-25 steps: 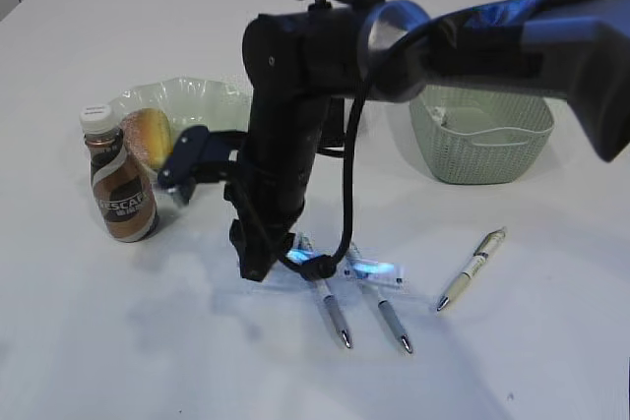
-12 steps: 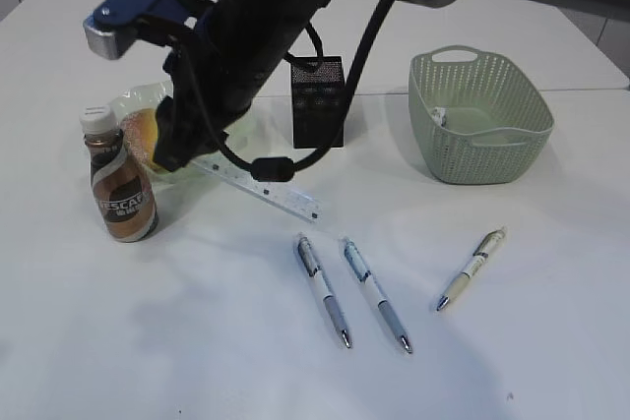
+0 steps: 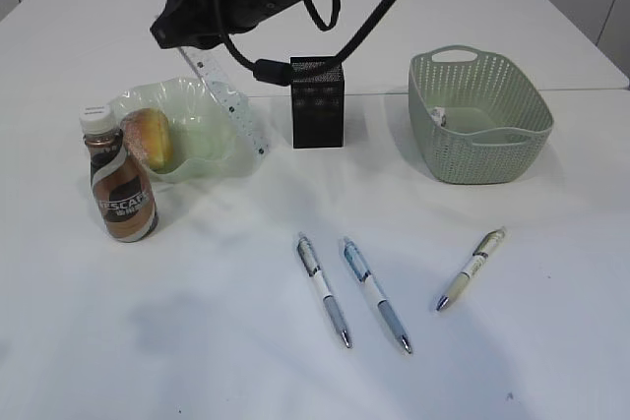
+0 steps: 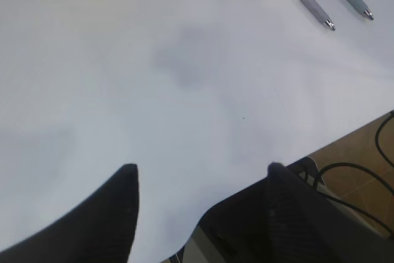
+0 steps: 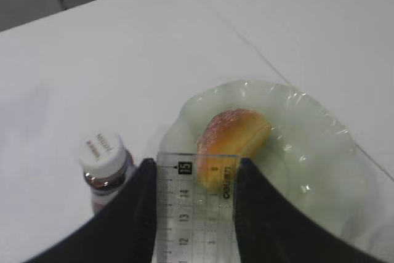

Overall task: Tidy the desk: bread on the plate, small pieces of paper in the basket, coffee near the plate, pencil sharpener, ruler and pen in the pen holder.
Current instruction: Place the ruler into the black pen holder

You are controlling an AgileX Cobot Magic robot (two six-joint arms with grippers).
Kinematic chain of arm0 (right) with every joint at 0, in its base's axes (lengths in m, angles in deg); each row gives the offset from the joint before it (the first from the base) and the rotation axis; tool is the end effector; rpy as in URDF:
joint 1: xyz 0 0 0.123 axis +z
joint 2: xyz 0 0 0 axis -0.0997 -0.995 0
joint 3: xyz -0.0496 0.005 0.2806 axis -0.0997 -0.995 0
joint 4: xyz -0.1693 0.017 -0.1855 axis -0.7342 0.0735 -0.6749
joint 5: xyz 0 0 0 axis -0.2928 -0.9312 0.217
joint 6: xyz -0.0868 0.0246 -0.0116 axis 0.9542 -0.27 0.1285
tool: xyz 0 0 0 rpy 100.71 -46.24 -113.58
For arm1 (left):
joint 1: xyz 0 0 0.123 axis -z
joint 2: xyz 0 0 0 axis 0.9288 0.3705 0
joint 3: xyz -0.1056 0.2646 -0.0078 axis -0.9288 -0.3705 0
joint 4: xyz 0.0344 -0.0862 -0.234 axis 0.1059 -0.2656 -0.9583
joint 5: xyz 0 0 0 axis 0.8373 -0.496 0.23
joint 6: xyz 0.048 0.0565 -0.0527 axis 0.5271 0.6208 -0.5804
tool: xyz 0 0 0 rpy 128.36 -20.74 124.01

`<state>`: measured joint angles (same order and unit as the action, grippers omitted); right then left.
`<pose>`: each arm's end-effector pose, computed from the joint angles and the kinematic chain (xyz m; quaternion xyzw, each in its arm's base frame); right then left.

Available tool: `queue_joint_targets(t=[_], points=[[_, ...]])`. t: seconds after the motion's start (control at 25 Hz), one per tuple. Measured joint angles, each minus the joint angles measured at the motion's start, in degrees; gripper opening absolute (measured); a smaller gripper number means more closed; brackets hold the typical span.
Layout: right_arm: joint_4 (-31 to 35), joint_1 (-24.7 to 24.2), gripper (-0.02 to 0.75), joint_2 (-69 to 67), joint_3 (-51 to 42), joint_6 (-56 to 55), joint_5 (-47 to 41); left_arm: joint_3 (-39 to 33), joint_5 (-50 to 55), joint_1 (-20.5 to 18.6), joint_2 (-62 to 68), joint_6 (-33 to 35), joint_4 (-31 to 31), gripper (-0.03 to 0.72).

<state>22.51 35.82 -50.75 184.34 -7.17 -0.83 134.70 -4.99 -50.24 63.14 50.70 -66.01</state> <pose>0.4210 0.2845 0.2967 -0.4186 0.7639 0.2307 0.4335 0.1477 -0.0656 0.3104 0.1436 0.9506 -0.1366 0.2391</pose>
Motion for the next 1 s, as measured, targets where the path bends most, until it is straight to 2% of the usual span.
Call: queue_joint_targets(t=[0.6,0.72,0.76,1.0], points=[[6.57,-7.61,0.284,0.68,0.12,0.0,12.64,0.0,-1.89,0.0,0.0,0.0,0.0,0.456],[8.79,-9.3,0.284,0.68,0.12,0.0,16.95,0.0,-2.6,0.0,0.0,0.0,-0.11,0.456],[10.49,-10.15,0.284,0.68,0.12,0.0,21.16,0.0,-2.76,0.0,0.0,0.0,-0.11,0.456],[12.09,-10.41,0.284,-0.33,0.32,0.0,30.1,0.0,-4.62,0.0,0.0,0.0,-0.22,0.456]])
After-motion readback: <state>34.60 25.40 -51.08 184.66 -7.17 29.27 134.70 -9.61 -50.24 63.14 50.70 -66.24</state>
